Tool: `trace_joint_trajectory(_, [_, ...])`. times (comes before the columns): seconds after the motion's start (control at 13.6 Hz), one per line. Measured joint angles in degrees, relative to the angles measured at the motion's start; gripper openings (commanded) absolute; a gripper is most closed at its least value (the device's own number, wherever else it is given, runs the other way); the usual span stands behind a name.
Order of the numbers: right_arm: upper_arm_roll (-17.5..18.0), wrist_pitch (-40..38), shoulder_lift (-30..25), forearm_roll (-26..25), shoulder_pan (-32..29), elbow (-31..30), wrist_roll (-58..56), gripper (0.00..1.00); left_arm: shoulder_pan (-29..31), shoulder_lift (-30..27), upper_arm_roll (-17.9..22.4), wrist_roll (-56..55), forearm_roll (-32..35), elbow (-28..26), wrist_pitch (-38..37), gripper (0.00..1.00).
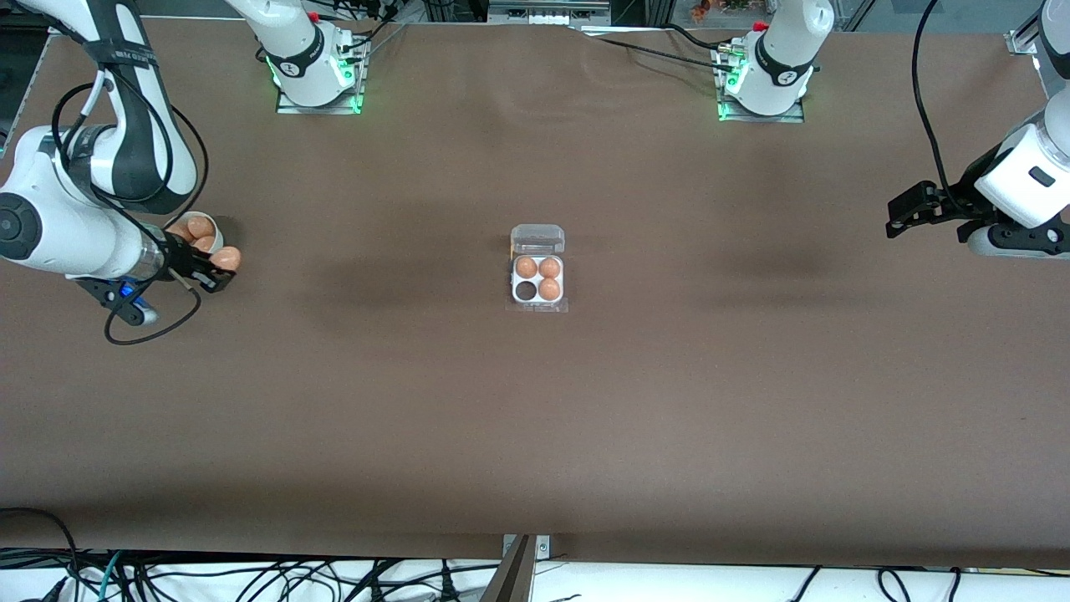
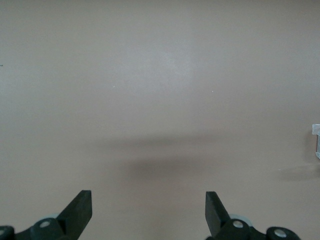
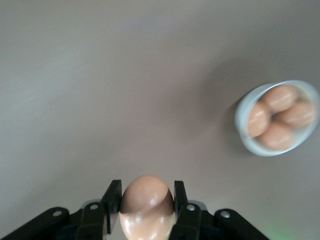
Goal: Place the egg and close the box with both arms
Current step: 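Lift the egg with the right gripper and carry it to the box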
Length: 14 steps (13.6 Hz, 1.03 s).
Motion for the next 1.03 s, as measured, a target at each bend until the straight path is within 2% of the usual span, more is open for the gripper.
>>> trace_joint_trajectory(0.29, [4.89, -0.14, 2.6, 8.63, 2.06, 2.97, 9.44, 0.36, 0.0, 0.0, 0.0, 0.0, 0.0, 0.0, 0.0, 1.0])
trace_joint_trajectory(0.37, [5.55, -0.13, 3.46, 11.54, 2.71, 4.22, 11.04, 0.36, 0.0, 0.0, 0.0, 0.0, 0.0, 0.0, 0.0, 1.0])
trace_joint_trajectory(0.52, [5.89, -0.13, 5.37, 14.22, 4.36, 7.32, 14.15, 0.36, 0.0, 0.0, 0.0, 0.0, 0.0, 0.0, 0.0, 1.0])
trace_joint_trajectory(0.81, [6.13, 0.0, 8.54, 14.51, 8.26, 11.1, 19.86, 0.36, 0.0, 0.0, 0.0, 0.0, 0.0, -0.01, 0.0, 1.0])
trace_joint_trajectory(1.03, [6.19, 2.32, 9.24, 10.54, 13.06, 11.71, 23.83, 0.36, 0.0, 0.0, 0.0, 0.0, 0.0, -0.01, 0.0, 1.0])
